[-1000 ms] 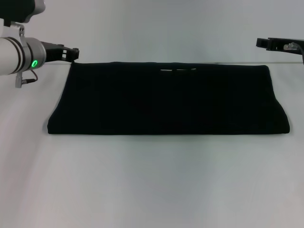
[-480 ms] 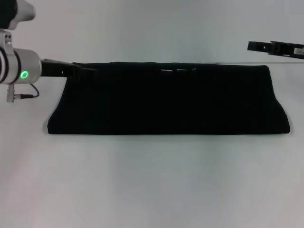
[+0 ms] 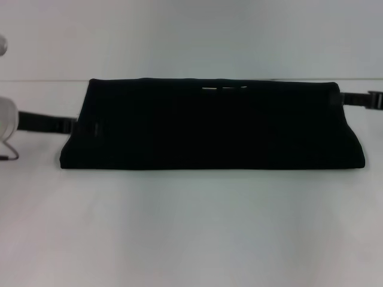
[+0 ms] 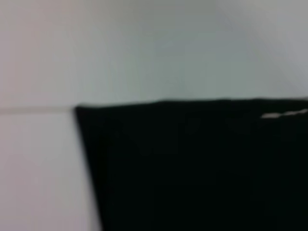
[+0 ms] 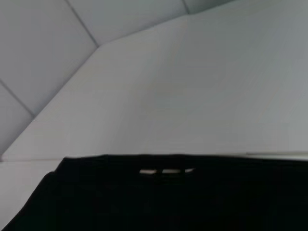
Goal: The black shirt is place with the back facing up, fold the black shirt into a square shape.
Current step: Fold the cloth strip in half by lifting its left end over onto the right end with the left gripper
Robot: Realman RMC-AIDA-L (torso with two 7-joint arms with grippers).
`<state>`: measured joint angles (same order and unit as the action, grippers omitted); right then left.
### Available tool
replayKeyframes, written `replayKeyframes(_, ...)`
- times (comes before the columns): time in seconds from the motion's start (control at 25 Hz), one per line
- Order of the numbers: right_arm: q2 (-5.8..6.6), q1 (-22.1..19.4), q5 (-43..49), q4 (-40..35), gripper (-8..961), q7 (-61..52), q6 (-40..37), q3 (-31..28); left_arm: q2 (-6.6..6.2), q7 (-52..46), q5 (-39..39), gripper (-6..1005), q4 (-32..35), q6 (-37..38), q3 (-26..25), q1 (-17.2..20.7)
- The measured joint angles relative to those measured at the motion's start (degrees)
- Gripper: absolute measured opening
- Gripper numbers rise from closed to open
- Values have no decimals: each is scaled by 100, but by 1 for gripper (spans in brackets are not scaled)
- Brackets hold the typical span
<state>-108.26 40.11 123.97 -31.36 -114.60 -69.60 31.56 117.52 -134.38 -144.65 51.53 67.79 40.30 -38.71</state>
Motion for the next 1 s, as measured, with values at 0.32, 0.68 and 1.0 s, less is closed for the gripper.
replayKeyframes(0.32, -27, -176, -36, -184, 746, 17, -186, -49, 35, -216, -153, 922, -44, -99, -40, 170)
replayKeyframes(0.68, -14, -72, -11, -194, 737, 29, -27, 5, 72, -472, -473, 921, -322, -393, 7, 201)
replayKeyframes(1.0, 3, -70, -6, -196, 679, 32, 14, 14, 116, -353, -477, 920, -346, -360, 22, 205)
